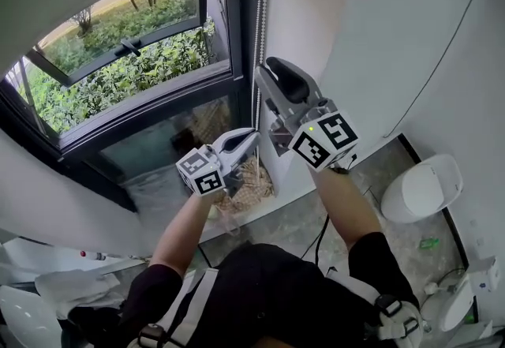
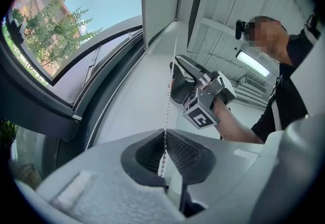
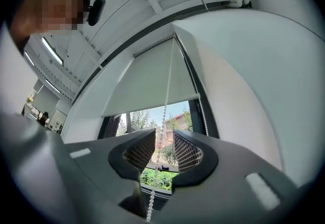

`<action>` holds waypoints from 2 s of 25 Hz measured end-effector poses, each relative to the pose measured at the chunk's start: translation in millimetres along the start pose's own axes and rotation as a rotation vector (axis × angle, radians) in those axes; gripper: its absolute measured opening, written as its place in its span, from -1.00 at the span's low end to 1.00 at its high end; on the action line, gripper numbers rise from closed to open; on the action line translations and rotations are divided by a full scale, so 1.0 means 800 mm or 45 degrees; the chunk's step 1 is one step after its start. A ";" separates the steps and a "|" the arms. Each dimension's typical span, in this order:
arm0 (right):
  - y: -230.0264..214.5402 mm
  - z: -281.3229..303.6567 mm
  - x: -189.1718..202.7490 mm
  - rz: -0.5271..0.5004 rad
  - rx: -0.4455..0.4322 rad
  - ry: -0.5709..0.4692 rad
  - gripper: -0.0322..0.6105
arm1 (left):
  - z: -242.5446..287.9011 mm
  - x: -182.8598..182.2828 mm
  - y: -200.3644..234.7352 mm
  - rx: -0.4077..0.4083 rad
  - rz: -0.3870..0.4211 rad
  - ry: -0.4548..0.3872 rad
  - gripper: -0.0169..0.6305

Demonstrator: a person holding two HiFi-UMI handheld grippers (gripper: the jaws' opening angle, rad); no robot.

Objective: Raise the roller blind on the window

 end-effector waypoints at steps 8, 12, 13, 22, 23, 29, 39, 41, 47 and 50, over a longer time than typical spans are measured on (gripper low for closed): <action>-0.004 0.011 0.007 0.023 -0.034 0.007 -0.84 | -0.001 0.000 0.001 -0.005 0.000 -0.006 -0.90; -0.001 0.003 0.005 -0.039 -0.060 -0.026 -0.86 | 0.002 0.000 0.000 -0.012 -0.004 0.014 -0.90; -0.001 -0.002 0.007 -0.031 -0.059 -0.043 -0.86 | 0.003 0.003 0.001 -0.011 -0.004 0.021 -0.90; 0.005 -0.087 0.192 0.019 0.001 0.334 -0.87 | -0.025 0.178 0.022 -0.151 -0.094 0.518 -0.89; 0.002 -0.098 0.210 0.058 0.019 0.372 -0.87 | -0.033 0.193 0.021 -0.155 -0.088 0.555 -0.88; -0.004 -0.114 0.213 0.056 0.016 0.418 -0.86 | -0.049 0.176 0.033 -0.149 -0.077 0.496 -0.71; -0.002 -0.114 0.214 0.123 0.017 0.391 -0.86 | 0.037 -0.090 0.003 0.117 0.107 -0.056 -0.38; 0.000 -0.111 0.215 0.123 0.012 0.392 -0.86 | 0.062 -0.129 -0.012 0.201 0.143 -0.098 -0.38; 0.002 -0.113 0.215 0.125 0.006 0.389 -0.86 | 0.090 -0.174 -0.023 0.258 -0.065 -0.249 -0.38; 0.000 -0.114 0.214 0.117 0.007 0.394 -0.86 | 0.096 -0.169 -0.020 0.244 -0.087 -0.224 -0.43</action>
Point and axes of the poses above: the fingertips, and each gripper's own axes: z forward along the fingers, y to its left, x out of its underside, the point moved 6 cm from there along -z, backward along the fingers, and after that the axes turned 4 degrees about -x, right-handed, at the moved point
